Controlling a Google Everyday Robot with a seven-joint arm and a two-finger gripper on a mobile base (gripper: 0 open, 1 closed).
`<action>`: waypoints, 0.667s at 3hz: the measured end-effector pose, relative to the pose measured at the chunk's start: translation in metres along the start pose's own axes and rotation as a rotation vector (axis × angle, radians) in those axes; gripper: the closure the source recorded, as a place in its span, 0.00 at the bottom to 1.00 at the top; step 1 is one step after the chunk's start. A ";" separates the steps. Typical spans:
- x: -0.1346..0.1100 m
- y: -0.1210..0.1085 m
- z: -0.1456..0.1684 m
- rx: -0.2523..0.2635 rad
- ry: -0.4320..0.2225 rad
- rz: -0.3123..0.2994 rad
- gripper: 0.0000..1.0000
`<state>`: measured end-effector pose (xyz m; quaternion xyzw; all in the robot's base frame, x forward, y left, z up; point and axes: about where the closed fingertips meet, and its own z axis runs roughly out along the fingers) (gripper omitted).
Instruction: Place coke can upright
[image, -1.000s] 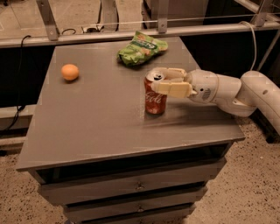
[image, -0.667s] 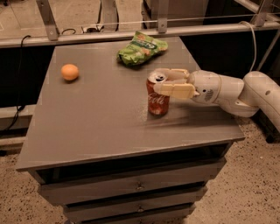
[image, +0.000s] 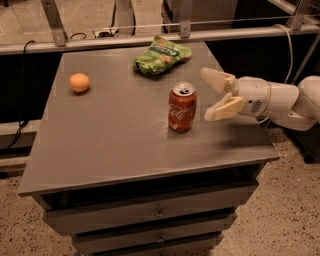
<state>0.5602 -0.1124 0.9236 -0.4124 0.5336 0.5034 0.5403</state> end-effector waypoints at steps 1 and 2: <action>-0.014 -0.006 -0.040 0.058 0.073 -0.053 0.00; -0.017 -0.009 -0.044 0.067 0.077 -0.061 0.00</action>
Offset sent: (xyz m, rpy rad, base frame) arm 0.0008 -0.0364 0.0085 -0.0747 -0.0305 -0.0494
